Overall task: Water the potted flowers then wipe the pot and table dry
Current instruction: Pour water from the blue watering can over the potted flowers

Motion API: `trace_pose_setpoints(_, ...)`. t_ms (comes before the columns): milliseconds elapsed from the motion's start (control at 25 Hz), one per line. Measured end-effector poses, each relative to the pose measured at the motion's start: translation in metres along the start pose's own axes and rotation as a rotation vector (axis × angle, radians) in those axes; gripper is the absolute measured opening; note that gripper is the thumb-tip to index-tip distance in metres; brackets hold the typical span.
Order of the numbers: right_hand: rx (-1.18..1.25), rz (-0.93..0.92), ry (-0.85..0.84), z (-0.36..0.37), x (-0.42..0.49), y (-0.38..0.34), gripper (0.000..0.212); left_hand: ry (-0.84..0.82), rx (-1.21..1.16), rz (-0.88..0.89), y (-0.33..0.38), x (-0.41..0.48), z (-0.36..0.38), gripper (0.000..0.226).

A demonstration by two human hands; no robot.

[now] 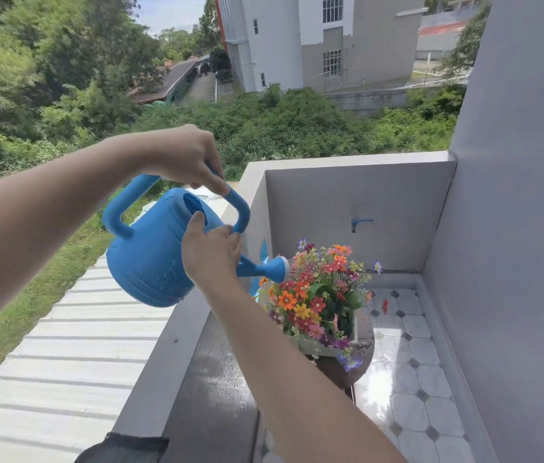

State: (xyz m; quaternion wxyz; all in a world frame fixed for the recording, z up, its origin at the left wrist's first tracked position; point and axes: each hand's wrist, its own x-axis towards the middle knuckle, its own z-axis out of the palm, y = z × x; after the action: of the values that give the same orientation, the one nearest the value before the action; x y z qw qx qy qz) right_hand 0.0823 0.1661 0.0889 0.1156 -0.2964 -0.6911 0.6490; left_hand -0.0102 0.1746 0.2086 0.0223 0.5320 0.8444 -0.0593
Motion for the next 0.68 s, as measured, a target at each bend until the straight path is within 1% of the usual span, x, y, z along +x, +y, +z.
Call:
trace_pose_setpoints(120,-0.038,-0.038,0.034,-0.009,0.008,-0.003,0.072,0.038,-0.032,-0.007,0.000,0.004,-0.003,0.021)
trace_pose_setpoints(280,-0.053,-0.075,0.027,-0.005,0.014,-0.008,0.072,0.067,-0.021,-0.034,-0.005,0.004,-0.008,0.023)
trace_pose_setpoints(440,-0.035,-0.050,-0.020,0.007,0.010,-0.009,0.073,0.016,0.014,-0.050,-0.010,-0.002,-0.008,0.025)
trace_pose_setpoints(560,-0.038,0.005,-0.068,0.018,0.003,-0.007,0.073,-0.050,0.003,-0.049,-0.016,-0.009,-0.004,0.019)
trace_pose_setpoints(680,-0.041,0.022,-0.060,0.021,-0.003,-0.005,0.074,-0.059,-0.029,-0.043,-0.020,-0.014,-0.003,0.019)
